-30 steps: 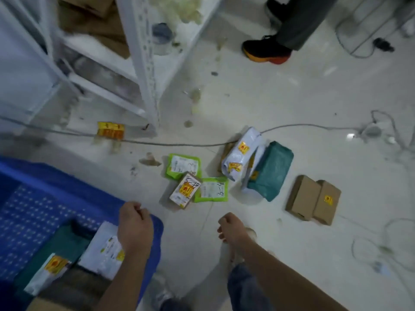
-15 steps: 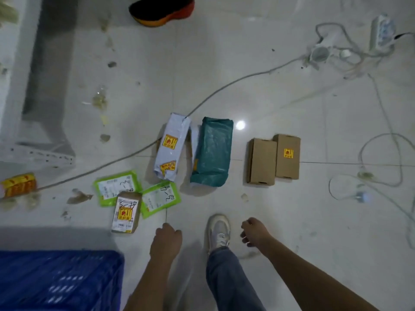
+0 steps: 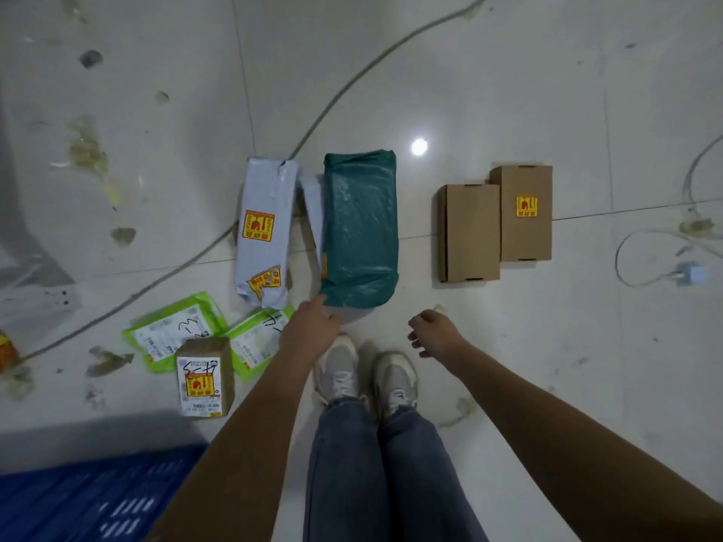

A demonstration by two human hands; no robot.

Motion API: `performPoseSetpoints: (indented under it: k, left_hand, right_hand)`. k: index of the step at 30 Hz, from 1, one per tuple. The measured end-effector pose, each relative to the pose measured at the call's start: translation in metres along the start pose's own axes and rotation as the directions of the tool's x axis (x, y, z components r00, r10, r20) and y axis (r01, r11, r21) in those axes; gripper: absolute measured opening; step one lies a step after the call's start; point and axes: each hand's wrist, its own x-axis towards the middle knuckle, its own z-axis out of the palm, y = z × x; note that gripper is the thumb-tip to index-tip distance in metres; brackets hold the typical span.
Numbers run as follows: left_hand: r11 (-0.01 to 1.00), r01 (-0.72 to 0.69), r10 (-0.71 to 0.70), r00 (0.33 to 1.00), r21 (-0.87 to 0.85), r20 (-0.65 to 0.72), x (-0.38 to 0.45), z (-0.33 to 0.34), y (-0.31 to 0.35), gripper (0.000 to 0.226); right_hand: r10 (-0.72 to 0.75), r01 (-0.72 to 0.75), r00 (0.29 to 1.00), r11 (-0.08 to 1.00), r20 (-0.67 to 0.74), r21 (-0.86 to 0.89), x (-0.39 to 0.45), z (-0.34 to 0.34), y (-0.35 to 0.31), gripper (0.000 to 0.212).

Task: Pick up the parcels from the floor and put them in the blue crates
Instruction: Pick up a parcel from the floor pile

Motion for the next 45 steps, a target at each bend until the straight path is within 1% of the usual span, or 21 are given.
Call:
performPoseSetpoints:
  k: [2, 3, 5, 7, 9, 10, 13, 16, 21, 24, 26, 27, 31, 33, 36, 38, 40, 41, 43, 44, 45]
  left_hand:
    - [0.995, 0.034, -0.033, 0.999, -0.094, 0.016, 0.016, -0.004, -0.002, 0.071]
    - [0.997, 0.026, -0.024, 0.999, -0.079, 0.027, 0.024, -0.003, -0.004, 0.078]
    - [0.997, -0.033, 0.031, 0.999, 0.070, 0.026, 0.045, -0.002, -0.008, 0.082]
    - [0.985, -0.073, 0.076, 0.997, 0.156, -0.018, 0.068, 0.001, -0.007, 0.078]
    - [0.984, -0.109, 0.121, 0.989, 0.138, -0.082, 0.090, 0.002, -0.003, 0.074]
    - [0.985, -0.134, 0.147, 0.982, 0.112, -0.114, 0.098, 0.002, 0.002, 0.073]
    - [0.979, -0.204, 0.203, 0.968, 0.014, -0.148, 0.113, 0.005, 0.010, 0.076]
    - [0.973, -0.230, 0.225, 0.961, -0.012, -0.158, 0.116, 0.013, 0.014, 0.075]
    - [0.959, -0.234, 0.205, 0.963, -0.163, -0.173, 0.098, 0.018, 0.016, 0.075]
    - [0.965, -0.193, 0.167, 0.975, -0.179, -0.149, 0.077, 0.014, 0.018, 0.064]
    - [0.973, -0.165, 0.133, 0.972, -0.158, -0.196, 0.062, 0.008, 0.024, 0.060]
    - [0.966, -0.164, 0.124, 0.972, -0.200, -0.201, 0.053, 0.004, 0.030, 0.060]
    - [0.819, -0.105, 0.060, 0.993, -0.564, -0.098, 0.030, -0.005, 0.068, 0.059]
    - [0.814, -0.071, -0.025, 0.987, -0.577, -0.156, 0.022, -0.008, 0.081, 0.056]
    - [0.865, -0.065, -0.095, 0.953, -0.498, -0.289, 0.007, -0.022, 0.086, 0.034]
    - [0.812, -0.047, -0.105, 0.969, -0.582, -0.225, -0.001, -0.033, 0.082, 0.028]
    - [0.705, -0.022, -0.079, 0.991, -0.709, -0.110, -0.012, -0.041, 0.076, 0.025]
    - [0.645, -0.020, -0.066, 0.994, -0.764, -0.083, -0.019, -0.043, 0.073, 0.024]
    - [0.523, -0.018, -0.088, 0.993, -0.852, -0.075, -0.033, -0.043, 0.066, 0.021]
    - [0.460, -0.009, -0.098, 0.993, -0.888, -0.060, -0.040, -0.041, 0.062, 0.021]
    - [0.404, 0.003, -0.096, 0.995, -0.915, -0.039, -0.046, -0.040, 0.057, 0.023]
  right_hand:
    - [0.015, -0.015, 1.000, 0.998, 0.000, 0.069, 0.017, 0.009, -0.004, 0.020]
    - [0.028, -0.028, 1.000, 0.993, 0.000, 0.111, 0.026, 0.012, -0.006, 0.019]
    - [0.036, -0.032, 0.999, 0.986, -0.020, 0.166, 0.046, 0.019, -0.014, 0.021]
    - [0.014, -0.003, 0.998, 0.980, -0.055, 0.197, 0.070, 0.024, -0.026, 0.045]
    - [-0.002, 0.030, 0.994, 0.966, -0.106, 0.257, 0.091, 0.026, -0.043, 0.070]
    - [-0.013, 0.045, 0.993, 0.962, -0.119, 0.271, 0.099, 0.026, -0.052, 0.075]
    - [-0.064, 0.071, 0.997, 0.962, -0.038, 0.264, 0.113, 0.024, -0.071, 0.065]
    - [-0.082, 0.062, 0.995, 0.954, 0.057, 0.294, 0.114, 0.024, -0.075, 0.053]
    - [-0.023, 0.036, 0.999, 0.928, -0.039, 0.371, 0.099, 0.024, -0.061, 0.068]
    - [-0.107, 0.125, 0.992, 0.916, -0.069, 0.381, 0.072, 0.028, -0.057, 0.050]
    - [-0.208, 0.251, 0.964, 0.919, -0.166, 0.304, 0.049, 0.032, -0.056, 0.039]
    - [-0.259, 0.307, 0.943, 0.919, -0.208, 0.249, 0.036, 0.034, -0.056, 0.038]
    - [-0.424, 0.429, 0.878, 0.903, -0.222, -0.028, -0.011, 0.046, -0.055, 0.041]
    - [-0.540, 0.499, 0.807, 0.840, -0.239, -0.213, -0.030, 0.052, -0.054, 0.045]
    - [-0.663, 0.617, 0.742, 0.733, -0.098, -0.286, -0.053, 0.053, -0.053, 0.061]
    - [-0.638, 0.608, 0.762, 0.764, -0.112, -0.215, -0.060, 0.044, -0.053, 0.060]
    - [-0.492, 0.515, 0.835, 0.857, -0.246, 0.033, -0.058, 0.028, -0.052, 0.051]
    - [-0.406, 0.452, 0.873, 0.882, -0.271, 0.134, -0.056, 0.018, -0.052, 0.059]
    - [-0.301, 0.336, 0.929, 0.930, -0.217, 0.148, -0.052, 0.000, -0.052, 0.092]
    - [-0.274, 0.294, 0.951, 0.944, -0.145, 0.150, -0.052, -0.010, -0.051, 0.100]
    - [-0.238, 0.241, 0.971, 0.954, -0.039, 0.180, -0.056, -0.017, -0.052, 0.098]
